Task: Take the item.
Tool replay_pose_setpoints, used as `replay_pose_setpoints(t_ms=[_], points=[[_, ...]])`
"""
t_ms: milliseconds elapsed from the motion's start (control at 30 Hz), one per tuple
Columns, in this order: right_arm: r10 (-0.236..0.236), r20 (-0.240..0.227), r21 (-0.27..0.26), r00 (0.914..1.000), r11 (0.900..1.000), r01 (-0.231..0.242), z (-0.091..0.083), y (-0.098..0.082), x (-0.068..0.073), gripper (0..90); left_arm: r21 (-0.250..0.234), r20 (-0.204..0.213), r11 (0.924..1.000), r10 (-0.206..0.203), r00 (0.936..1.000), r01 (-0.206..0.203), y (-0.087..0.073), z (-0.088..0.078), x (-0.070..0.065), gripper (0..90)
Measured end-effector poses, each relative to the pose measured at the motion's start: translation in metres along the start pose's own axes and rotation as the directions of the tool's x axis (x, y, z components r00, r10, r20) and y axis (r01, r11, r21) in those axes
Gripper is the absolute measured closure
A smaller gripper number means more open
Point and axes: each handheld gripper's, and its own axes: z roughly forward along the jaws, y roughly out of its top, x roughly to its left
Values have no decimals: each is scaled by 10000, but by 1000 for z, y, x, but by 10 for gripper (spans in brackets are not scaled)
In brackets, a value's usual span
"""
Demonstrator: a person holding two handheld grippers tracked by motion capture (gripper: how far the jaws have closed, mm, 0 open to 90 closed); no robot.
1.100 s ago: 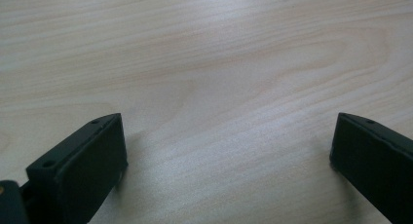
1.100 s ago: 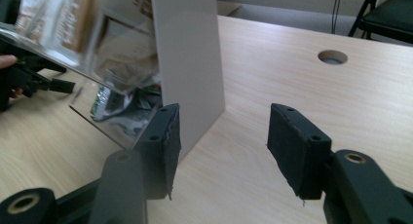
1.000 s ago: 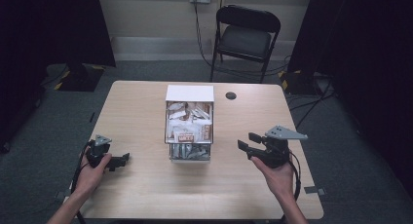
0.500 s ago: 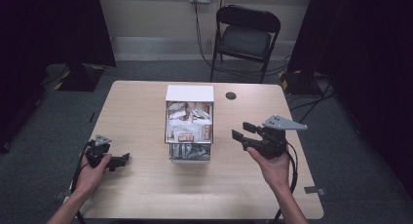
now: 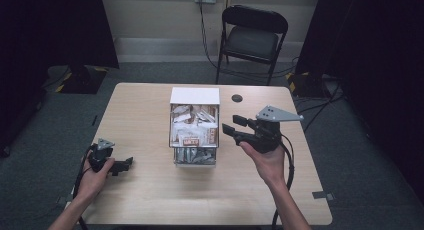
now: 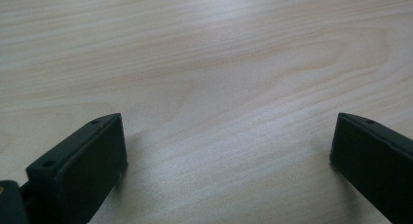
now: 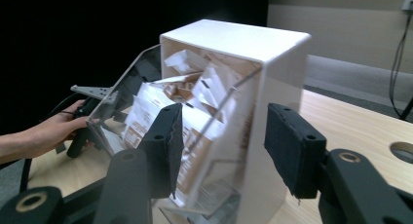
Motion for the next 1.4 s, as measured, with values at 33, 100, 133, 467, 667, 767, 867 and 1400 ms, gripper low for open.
replay_pose_setpoints(t_ms=[33,100,133,467,667,767,867,1400], points=[[-81,-43,-1,10000,10000,81,2,2,2,491,3,-8,10000,1,10000,-1,0,0,0,0],[-147,-162,-24,9998,9999,146,7,5,5,500,0,0,10000,0,10000,0,0,0,0,0],[-190,-194,-68,9996,9998,189,9,6,7,507,-5,-2,10000,-4,10000,4,0,0,0,0],[-447,-907,93,9949,9989,457,36,14,22,522,-6,-2,10000,-7,10000,7,0,0,0,0],[-418,-1359,388,9898,9981,475,49,12,22,547,-9,-3,10000,-8,10000,8,0,0,0,0],[-465,-1480,582,9879,9968,557,55,13,23,580,-3,-1,10000,-2,10000,2,0,0,0,0],[-453,-1639,756,9854,9954,583,61,14,25,583,-3,1,10000,1,10000,-1,0,0,0,0],[-521,-1850,1400,9814,9870,788,74,9,24,621,7,28,10000,1,10000,-1,0,0,0,0]])
